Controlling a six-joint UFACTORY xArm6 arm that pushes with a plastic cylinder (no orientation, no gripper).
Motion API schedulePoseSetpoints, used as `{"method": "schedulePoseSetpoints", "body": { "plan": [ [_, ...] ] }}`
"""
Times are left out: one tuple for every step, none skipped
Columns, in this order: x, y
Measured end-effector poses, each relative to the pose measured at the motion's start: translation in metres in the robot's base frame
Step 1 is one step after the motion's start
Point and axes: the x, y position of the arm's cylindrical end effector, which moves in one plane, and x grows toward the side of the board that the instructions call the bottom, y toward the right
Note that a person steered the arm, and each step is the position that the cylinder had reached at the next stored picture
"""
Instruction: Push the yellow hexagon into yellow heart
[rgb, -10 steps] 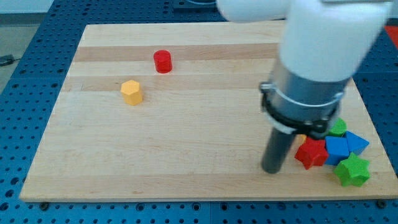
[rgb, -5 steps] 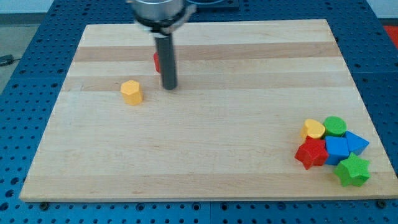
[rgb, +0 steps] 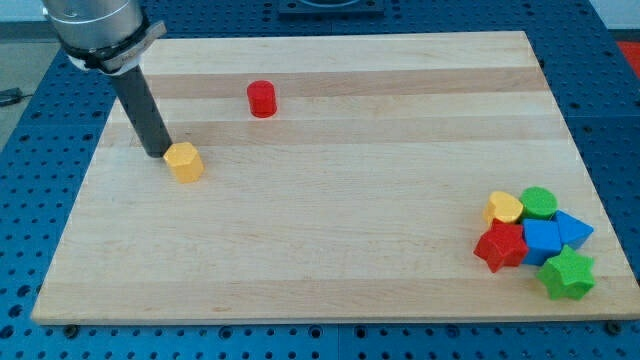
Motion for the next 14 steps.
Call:
{"method": "schedulePoseSetpoints", "body": {
  "plan": [
    [0.027, 0.051],
    [0.032, 0.119],
    [0.032, 0.184],
    [0.049, 0.209],
    [0.059, 0.205],
    [0.042, 0.207],
    [0.000, 0.178],
    [0.022, 0.146],
    [0.058, 0.144],
    [0.078, 0.144],
    [0.091, 0.152],
    [0.091, 0.193],
    [0.088, 0.246],
    [0.086, 0.298]
  ]
}}
